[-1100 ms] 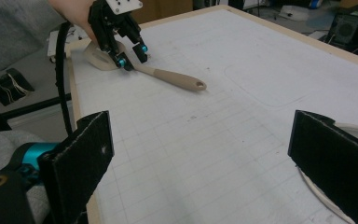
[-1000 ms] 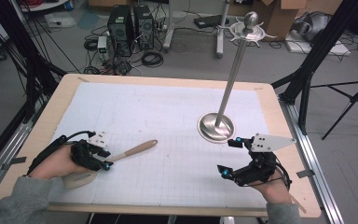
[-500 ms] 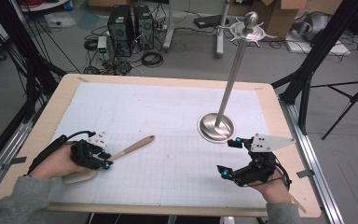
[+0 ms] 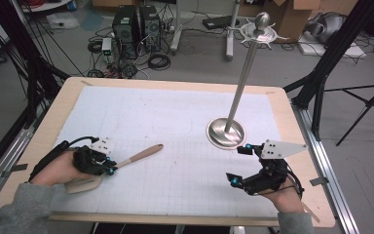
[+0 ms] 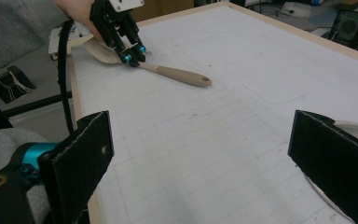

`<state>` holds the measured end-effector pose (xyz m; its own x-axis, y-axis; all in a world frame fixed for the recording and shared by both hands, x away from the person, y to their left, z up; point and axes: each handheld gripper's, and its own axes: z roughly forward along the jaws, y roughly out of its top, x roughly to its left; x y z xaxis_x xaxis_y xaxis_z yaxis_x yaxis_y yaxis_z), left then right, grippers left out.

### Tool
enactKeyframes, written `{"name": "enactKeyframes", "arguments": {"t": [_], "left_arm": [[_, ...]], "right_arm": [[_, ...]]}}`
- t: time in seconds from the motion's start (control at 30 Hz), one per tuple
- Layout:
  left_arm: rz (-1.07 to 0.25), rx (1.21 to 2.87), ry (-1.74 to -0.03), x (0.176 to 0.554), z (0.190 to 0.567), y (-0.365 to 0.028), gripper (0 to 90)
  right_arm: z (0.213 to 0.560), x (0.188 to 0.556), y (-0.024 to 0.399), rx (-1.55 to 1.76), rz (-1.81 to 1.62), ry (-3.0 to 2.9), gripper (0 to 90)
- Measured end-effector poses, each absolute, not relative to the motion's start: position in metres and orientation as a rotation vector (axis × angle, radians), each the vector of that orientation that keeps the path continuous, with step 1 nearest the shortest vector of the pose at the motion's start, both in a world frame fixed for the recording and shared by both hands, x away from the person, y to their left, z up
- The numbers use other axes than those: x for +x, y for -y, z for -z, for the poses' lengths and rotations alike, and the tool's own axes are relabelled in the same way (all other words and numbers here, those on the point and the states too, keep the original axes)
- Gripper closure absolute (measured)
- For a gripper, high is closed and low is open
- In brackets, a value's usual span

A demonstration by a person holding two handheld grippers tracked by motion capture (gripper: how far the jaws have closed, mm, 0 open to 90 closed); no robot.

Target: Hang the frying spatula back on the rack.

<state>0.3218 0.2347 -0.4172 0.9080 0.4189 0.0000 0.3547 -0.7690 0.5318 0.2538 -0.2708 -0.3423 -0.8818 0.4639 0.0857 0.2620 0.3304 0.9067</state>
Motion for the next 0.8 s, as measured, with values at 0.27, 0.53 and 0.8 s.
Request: {"name": "enactKeyframes", "arguments": {"t": [0.27,0.53,0.8], "left_arm": [[-0.15,2.532,-0.535,0.3237,0.4172,-0.2355,77.0],[-0.16,2.518,-0.556,0.3239,0.4163,-0.2363,77.1],[-0.158,2.468,-0.549,0.3225,0.4092,-0.2413,77.1]], "right_arm": [[0.3433,0.2541,0.2697,0.662,-1.582,-2.405,5.7],[0.343,0.2541,0.2712,0.667,-1.58,-2.403,5.6],[0.3429,0.2545,0.2724,0.662,-1.583,-2.395,5.7]]}}
